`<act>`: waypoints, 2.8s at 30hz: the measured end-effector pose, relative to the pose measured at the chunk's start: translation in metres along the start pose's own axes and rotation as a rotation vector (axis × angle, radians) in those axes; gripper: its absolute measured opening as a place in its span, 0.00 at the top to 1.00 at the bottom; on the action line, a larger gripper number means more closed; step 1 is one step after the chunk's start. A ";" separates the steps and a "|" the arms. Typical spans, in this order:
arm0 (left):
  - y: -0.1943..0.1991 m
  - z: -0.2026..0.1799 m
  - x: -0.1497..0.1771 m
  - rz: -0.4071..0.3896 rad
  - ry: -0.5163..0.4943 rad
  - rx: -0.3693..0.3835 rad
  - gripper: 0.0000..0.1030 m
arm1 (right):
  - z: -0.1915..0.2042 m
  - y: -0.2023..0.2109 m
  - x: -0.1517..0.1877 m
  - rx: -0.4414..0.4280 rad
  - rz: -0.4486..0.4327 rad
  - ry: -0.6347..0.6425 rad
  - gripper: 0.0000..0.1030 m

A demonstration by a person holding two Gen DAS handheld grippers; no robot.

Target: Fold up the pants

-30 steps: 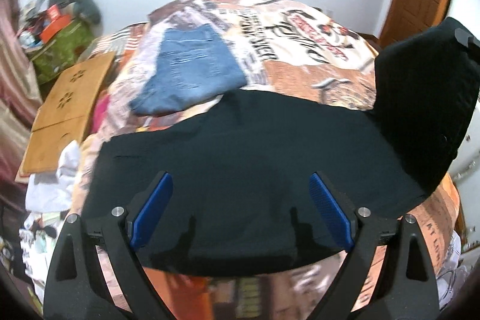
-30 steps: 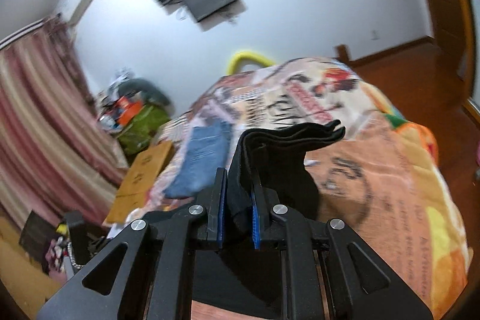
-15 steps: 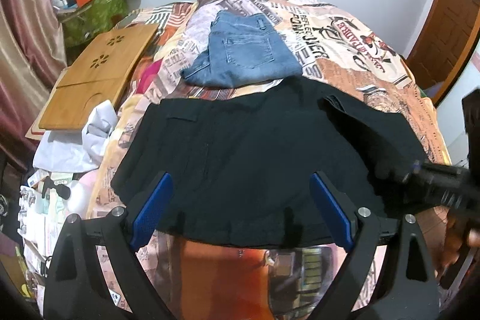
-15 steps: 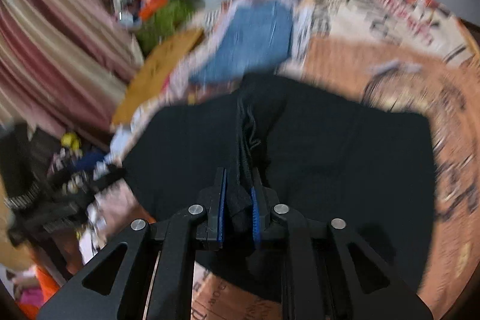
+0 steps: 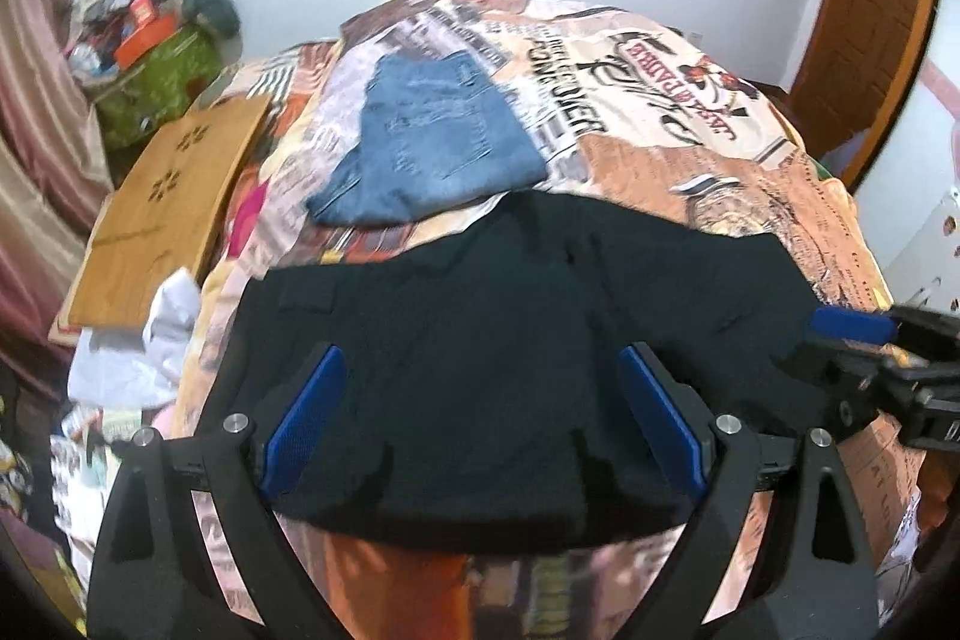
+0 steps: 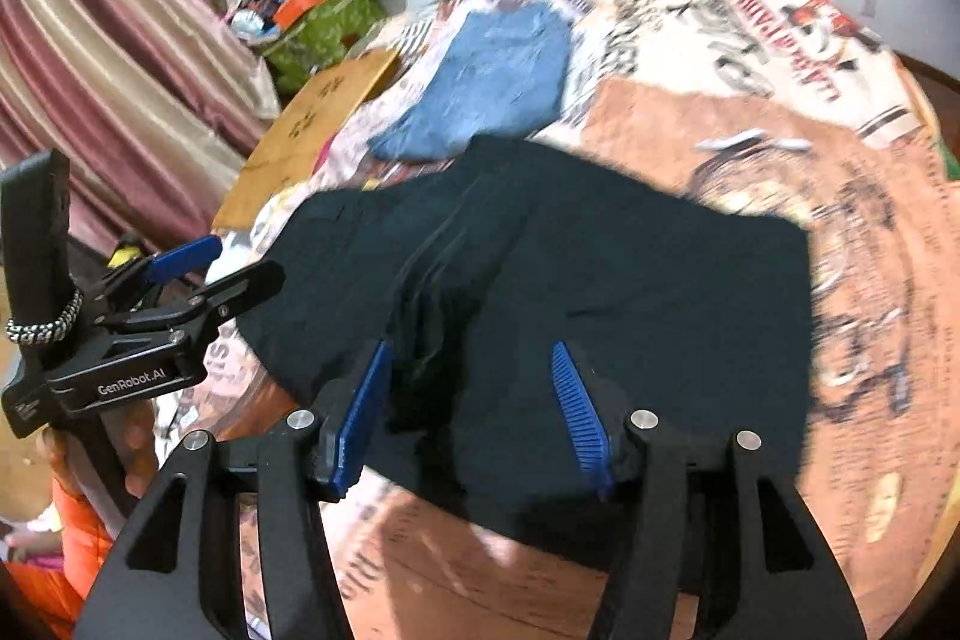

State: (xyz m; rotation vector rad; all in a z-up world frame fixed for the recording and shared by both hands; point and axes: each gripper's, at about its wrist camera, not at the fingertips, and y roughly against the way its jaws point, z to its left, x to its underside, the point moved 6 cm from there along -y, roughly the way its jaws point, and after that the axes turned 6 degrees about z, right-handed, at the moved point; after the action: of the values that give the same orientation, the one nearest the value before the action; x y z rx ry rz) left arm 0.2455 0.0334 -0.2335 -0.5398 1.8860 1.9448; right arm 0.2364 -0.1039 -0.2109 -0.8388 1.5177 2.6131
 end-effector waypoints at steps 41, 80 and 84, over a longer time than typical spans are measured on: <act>-0.091 -0.079 0.019 0.223 -0.127 0.134 0.02 | -0.098 -0.004 0.053 0.186 0.078 -0.020 0.49; -0.052 0.134 0.114 0.244 0.507 0.125 0.02 | 0.010 -0.021 0.022 0.175 0.039 0.185 0.49; -0.068 0.128 0.128 0.292 0.601 0.222 0.02 | 0.007 -0.038 0.028 0.174 0.093 0.188 0.49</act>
State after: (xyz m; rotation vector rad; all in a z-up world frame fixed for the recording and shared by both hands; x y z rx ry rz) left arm 0.1691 0.1638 -0.3543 -0.8976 2.6417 1.8339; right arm 0.2192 -0.0847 -0.2516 -1.0457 1.8423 2.4750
